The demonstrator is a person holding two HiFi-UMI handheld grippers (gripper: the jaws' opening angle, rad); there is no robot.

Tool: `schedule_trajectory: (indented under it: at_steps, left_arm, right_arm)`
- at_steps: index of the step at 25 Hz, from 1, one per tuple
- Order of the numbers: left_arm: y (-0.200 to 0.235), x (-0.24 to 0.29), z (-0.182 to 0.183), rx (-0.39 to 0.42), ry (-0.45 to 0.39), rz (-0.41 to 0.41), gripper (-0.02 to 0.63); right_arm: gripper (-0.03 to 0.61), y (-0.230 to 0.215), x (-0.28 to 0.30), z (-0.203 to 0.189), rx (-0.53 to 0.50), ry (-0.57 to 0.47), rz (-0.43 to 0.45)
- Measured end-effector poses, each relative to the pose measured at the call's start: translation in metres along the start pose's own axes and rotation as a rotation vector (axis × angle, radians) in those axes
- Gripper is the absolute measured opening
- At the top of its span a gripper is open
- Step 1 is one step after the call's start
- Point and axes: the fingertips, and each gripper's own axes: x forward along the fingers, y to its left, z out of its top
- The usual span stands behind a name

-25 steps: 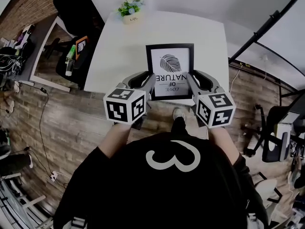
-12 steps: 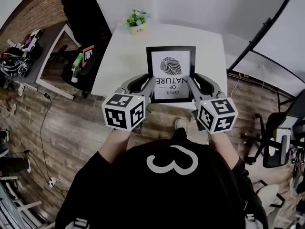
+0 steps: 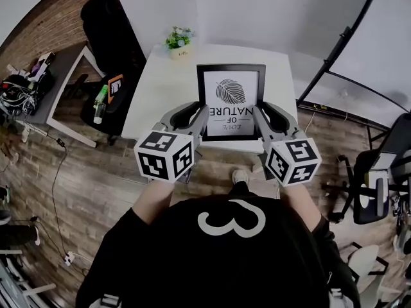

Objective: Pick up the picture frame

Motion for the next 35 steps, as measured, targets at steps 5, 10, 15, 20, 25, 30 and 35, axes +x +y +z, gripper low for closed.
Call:
schedule_trajectory:
  at_steps: [5,10,15,20,25,30,35]
  left_arm:
    - [-0.002,-0.002,0.004,0.007,-0.017,-0.025,0.091]
    - [-0.003,-0.001,0.005,0.010,-0.016,-0.045,0.091]
    - [-0.001,0.001,0.004,0.012,-0.011,-0.052,0.091]
    - [-0.001,0.003,0.003,0.014,-0.005,-0.057,0.089]
    - [-0.002,0.003,0.002,0.014,-0.002,-0.062,0.091]
    - [0.001,0.004,0.001,0.008,0.000,-0.074,0.091]
    - [0.001,0.004,-0.004,0.001,0.014,-0.082,0.089]
  right_arm:
    - [0.091,0.003,-0.007,0.005,-0.010,-0.024,-0.027]
    - [0.091,0.002,-0.008,0.005,-0.006,-0.025,-0.043]
    - [0.091,0.002,-0.007,0.002,0.000,-0.023,-0.048]
    - [0.091,0.000,-0.007,0.002,0.005,-0.021,-0.054]
    - [0.090,0.001,-0.008,0.002,0.008,-0.022,-0.058]
    - [0.089,0.001,-0.006,0.000,0.006,-0.017,-0.067]
    - [0.089,0.003,-0.008,-0.007,0.027,-0.002,-0.067]
